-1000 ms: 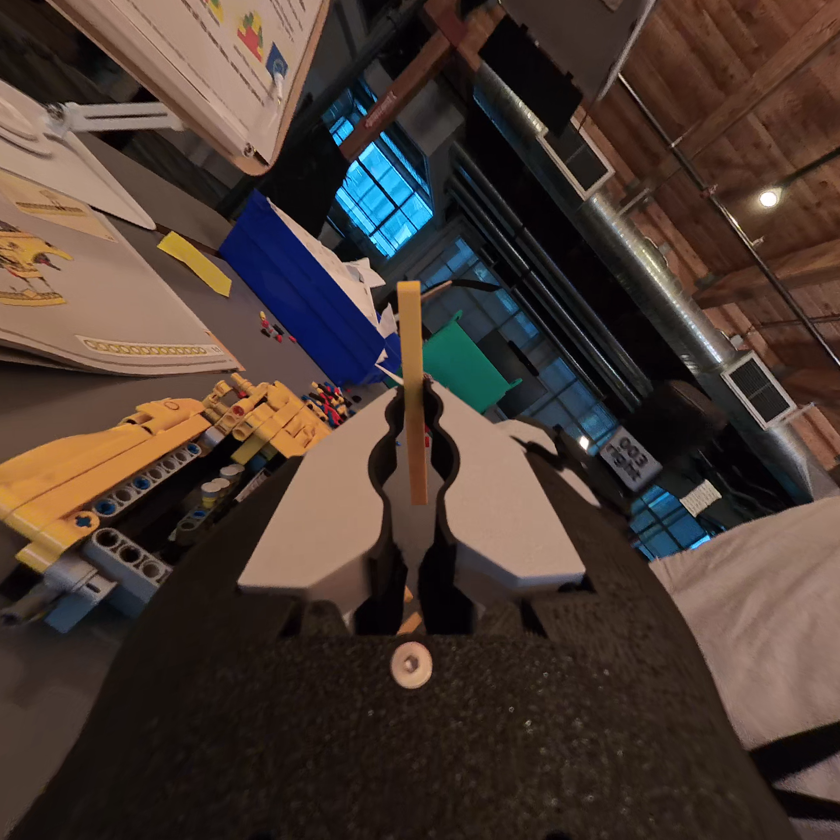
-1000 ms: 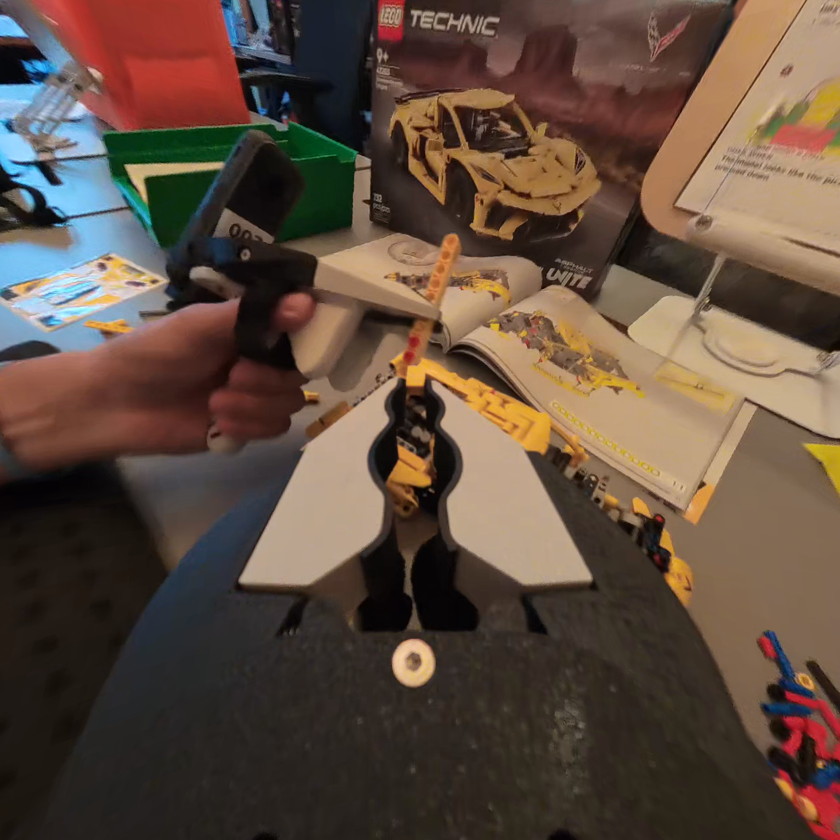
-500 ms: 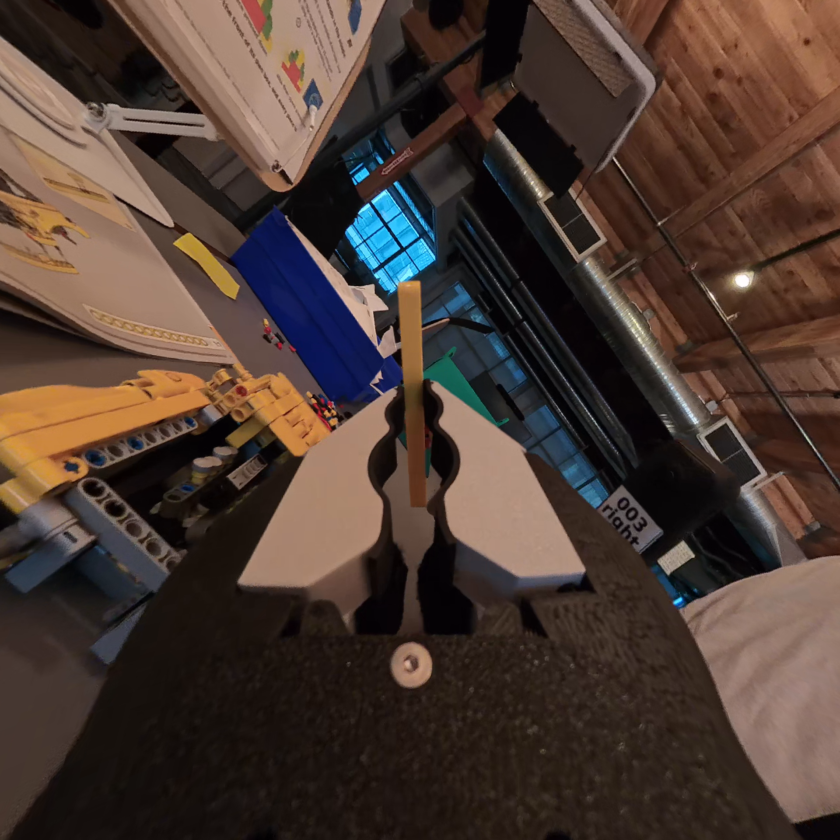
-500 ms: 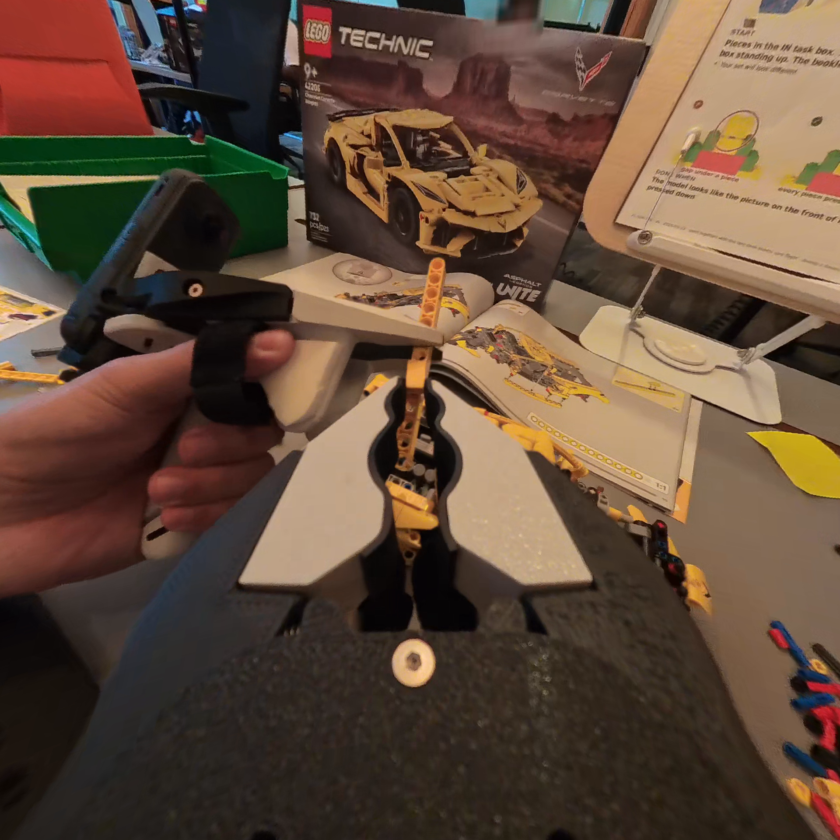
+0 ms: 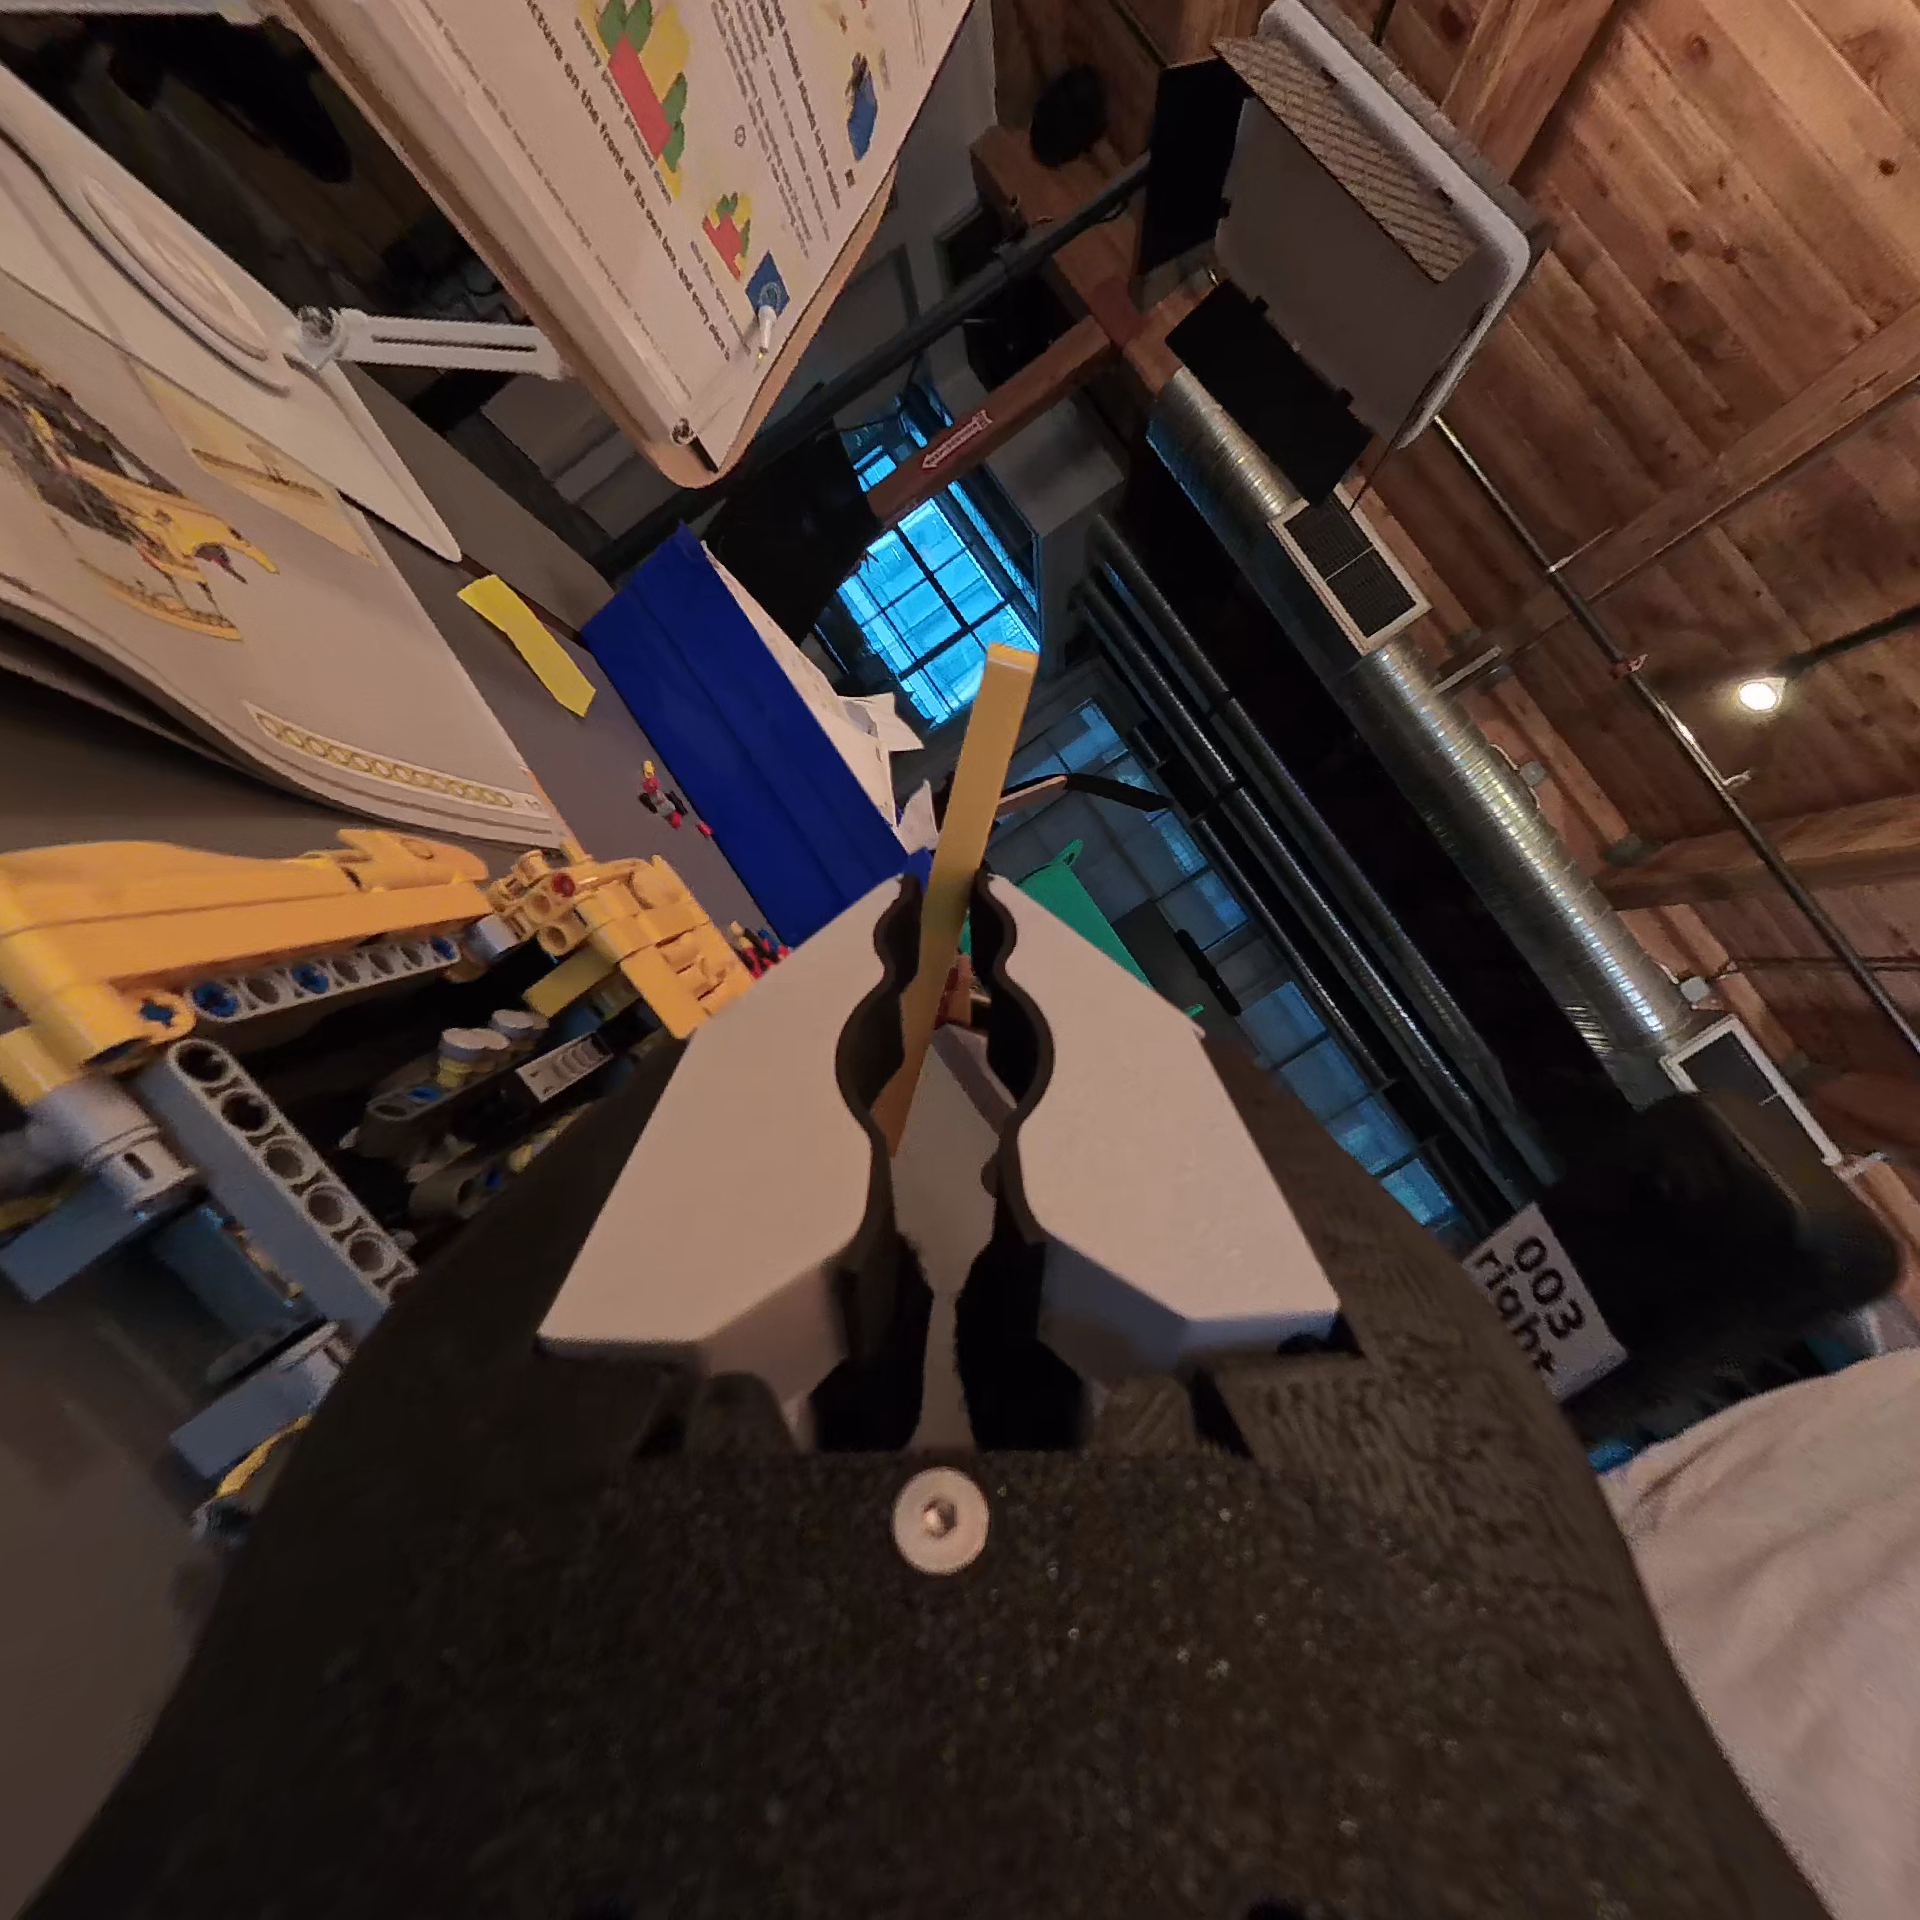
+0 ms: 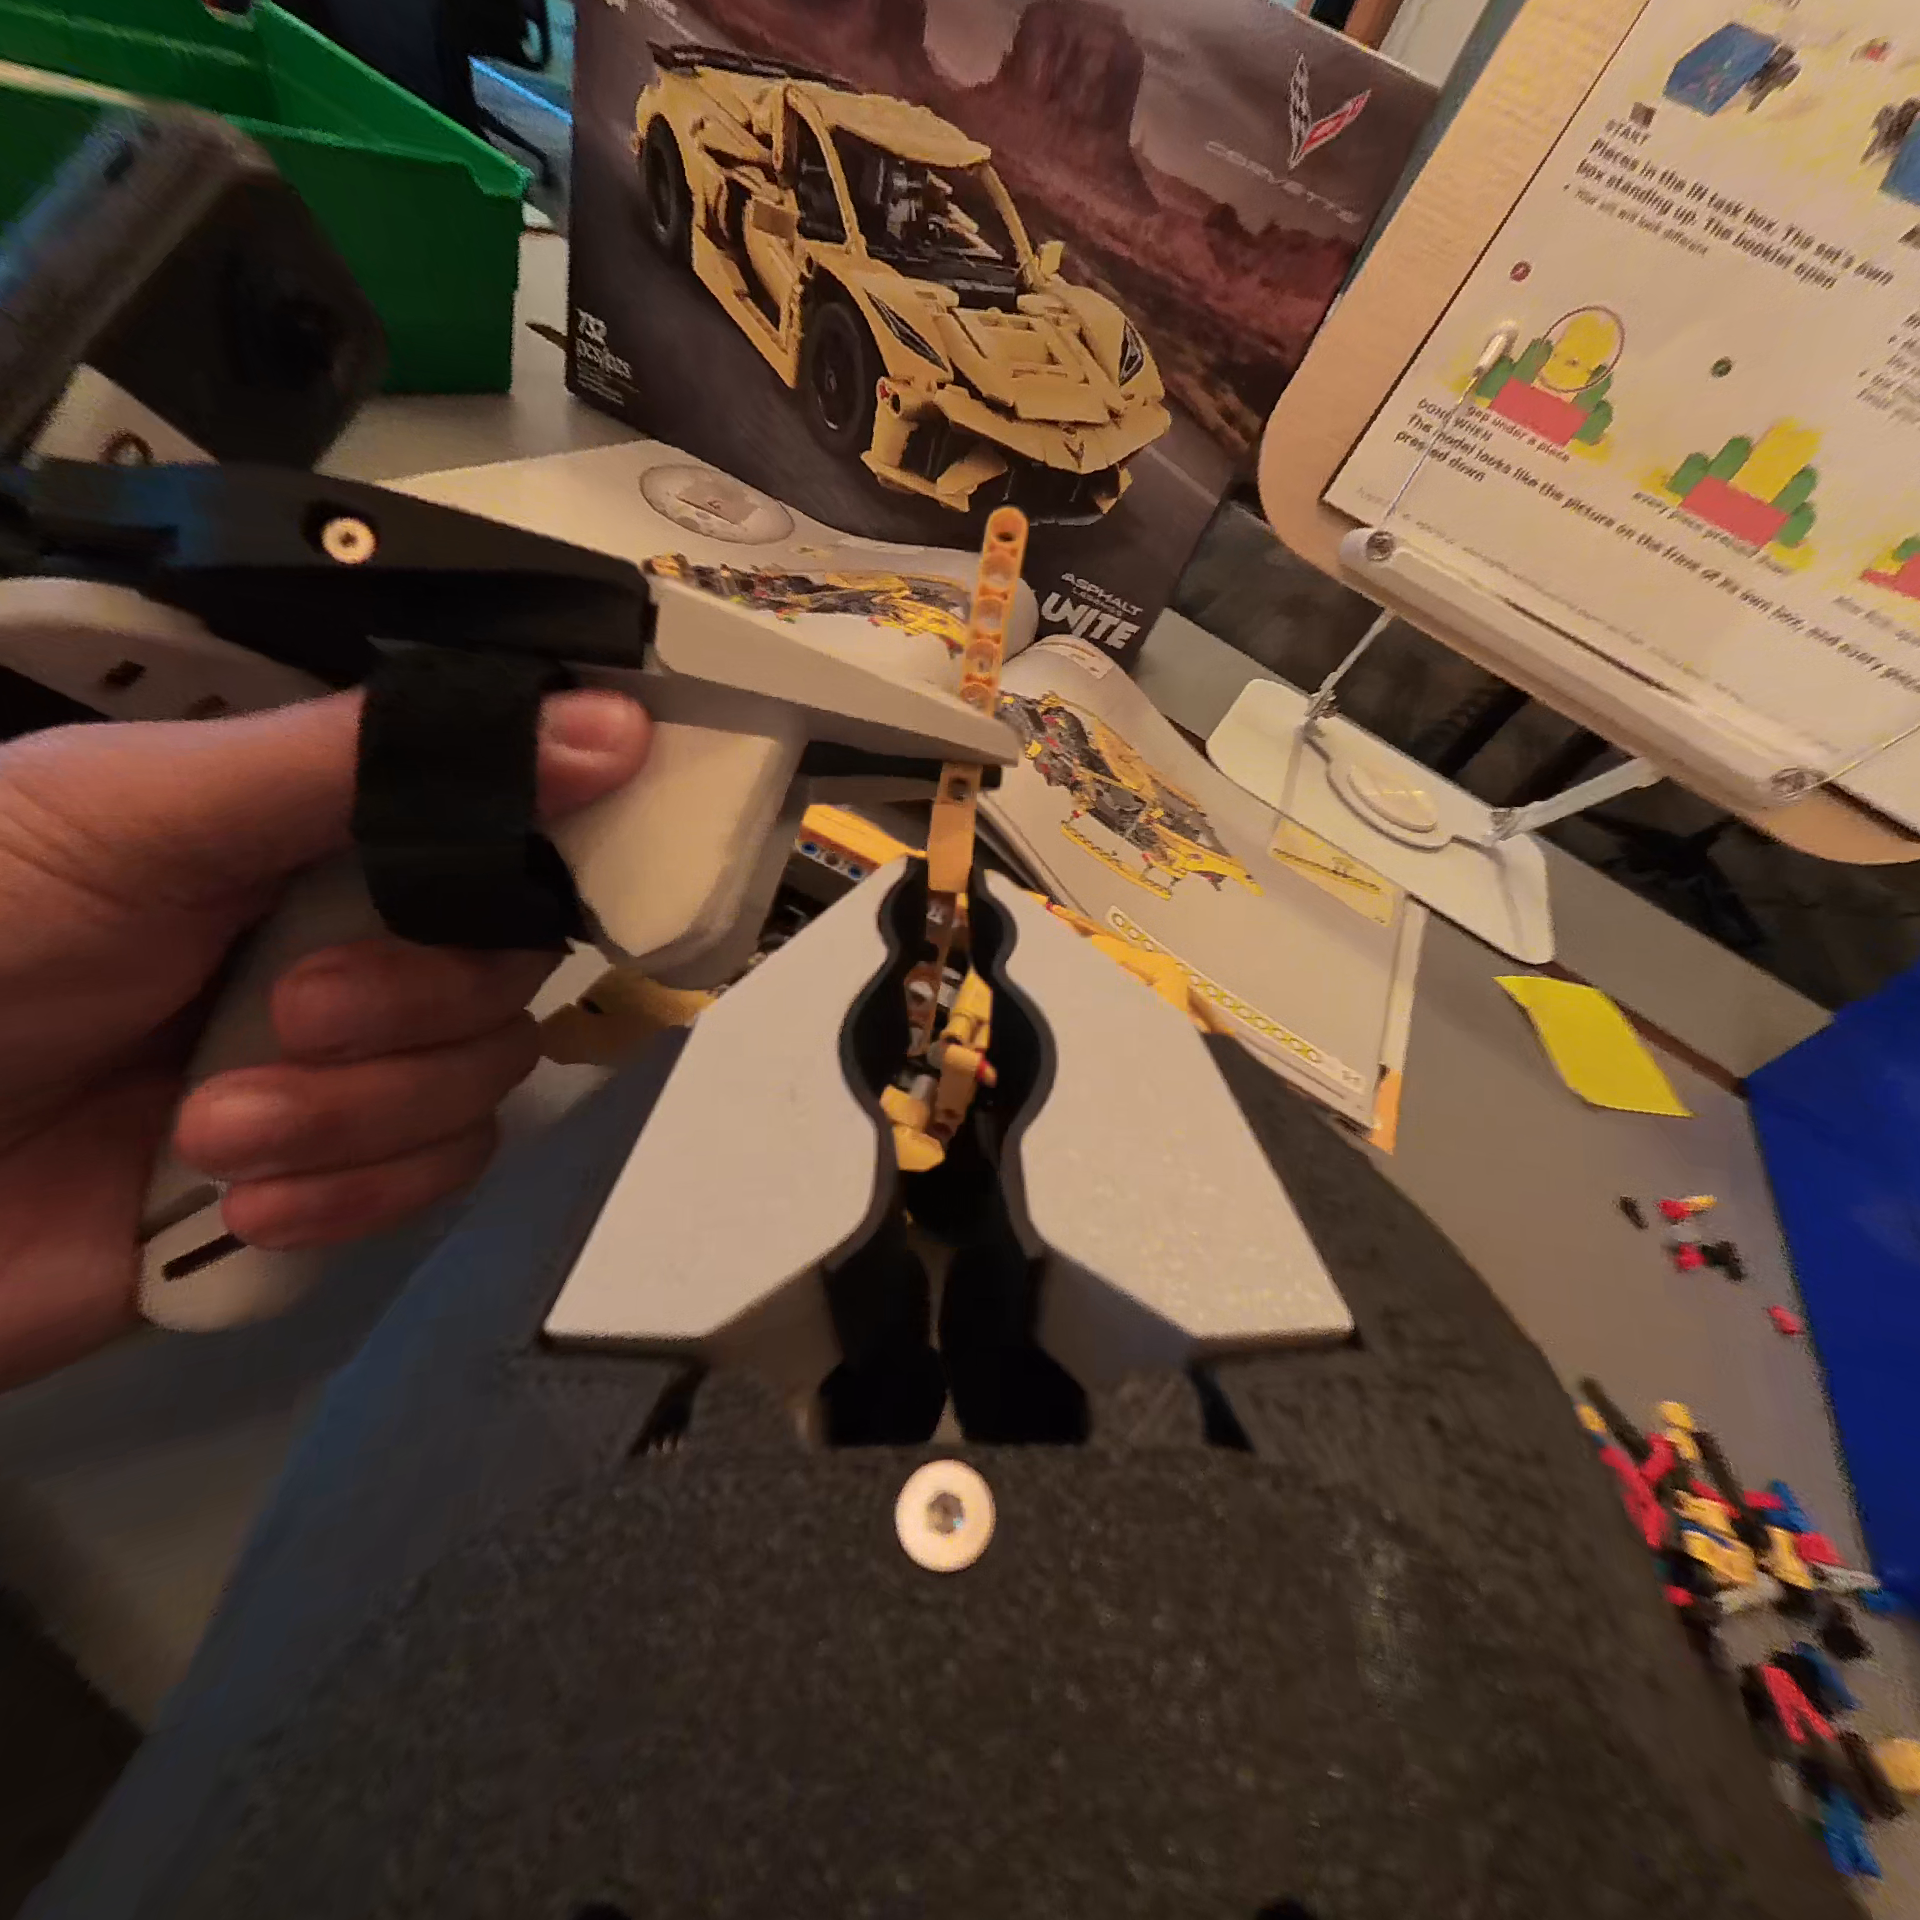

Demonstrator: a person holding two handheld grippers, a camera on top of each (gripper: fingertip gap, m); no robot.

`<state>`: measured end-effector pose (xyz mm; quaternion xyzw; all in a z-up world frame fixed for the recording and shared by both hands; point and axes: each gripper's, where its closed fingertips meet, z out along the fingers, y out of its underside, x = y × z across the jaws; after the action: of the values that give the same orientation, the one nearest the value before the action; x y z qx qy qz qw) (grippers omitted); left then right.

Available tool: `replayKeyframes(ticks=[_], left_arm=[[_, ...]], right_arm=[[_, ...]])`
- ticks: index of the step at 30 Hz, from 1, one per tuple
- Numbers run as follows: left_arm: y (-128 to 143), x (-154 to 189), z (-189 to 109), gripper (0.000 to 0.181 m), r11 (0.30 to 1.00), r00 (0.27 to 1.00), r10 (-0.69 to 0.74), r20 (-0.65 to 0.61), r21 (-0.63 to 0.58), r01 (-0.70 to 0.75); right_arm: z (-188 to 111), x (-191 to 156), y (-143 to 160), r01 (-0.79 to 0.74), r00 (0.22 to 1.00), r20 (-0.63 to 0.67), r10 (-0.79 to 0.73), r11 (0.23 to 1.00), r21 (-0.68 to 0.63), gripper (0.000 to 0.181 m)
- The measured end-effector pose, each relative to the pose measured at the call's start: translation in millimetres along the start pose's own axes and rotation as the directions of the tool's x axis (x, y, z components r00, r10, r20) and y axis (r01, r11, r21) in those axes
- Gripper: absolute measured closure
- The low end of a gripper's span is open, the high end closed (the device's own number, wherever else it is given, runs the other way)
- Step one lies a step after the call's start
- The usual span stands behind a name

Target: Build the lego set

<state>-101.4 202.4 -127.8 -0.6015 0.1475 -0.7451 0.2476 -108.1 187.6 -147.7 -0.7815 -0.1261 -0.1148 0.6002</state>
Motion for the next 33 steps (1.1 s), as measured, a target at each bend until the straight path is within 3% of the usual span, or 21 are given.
replayKeyframes(ticks=[5,11,21,25,27,29,30,33], left_arm=[[-2,0,-2,0.171,0.996,0.999,-0.051,0.004,0.08,0.05],[-3,6,-3,0.174,0.968,0.963,-0.215,-0.162,0.098,0.232],[-10,5,-4,0.174,0.995,0.999,0.016,-0.031,0.095,-0.013],[-18,14,-9,0.174,0.982,0.987,0.161,0.001,0.096,-0.161],[-18,15,-10,0.174,0.97,0.972,0.231,0.038,0.063,-0.233],[-12,11,-7,0.174,0.96,0.957,0.28,0.072,0.002,-0.281],[-9,11,-6,0.174,0.957,0.954,0.291,0.077,-0.019,-0.29],[4,10,0,0.174,0.948,0.946,0.315,0.077,-0.084,-0.308]], right_arm=[[3,0,1,0.087,0.992,-0.084,-0.089,0.996,-0.032,0.175],[-3,1,-16,0.158,0.979,-0.137,-0.152,0.987,0.032,0.174],[-12,-1,-12,0.109,0.992,-0.069,-0.109,0.994,0.003,0.175],[-23,3,22,0.008,0.986,0.167,0.009,0.995,-0.101,0.175],[-35,-2,73,0.031,0.923,0.372,0.097,0.945,-0.325,0.175],[-53,4,131,0.076,0.87,0.438,0.226,0.816,-0.572,0.174],[-59,6,146,0.082,0.859,0.446,0.251,0.793,-0.604,0.175],[-71,10,152,0.155,0.854,0.479,0.202,0.781,-0.605,0.174]])
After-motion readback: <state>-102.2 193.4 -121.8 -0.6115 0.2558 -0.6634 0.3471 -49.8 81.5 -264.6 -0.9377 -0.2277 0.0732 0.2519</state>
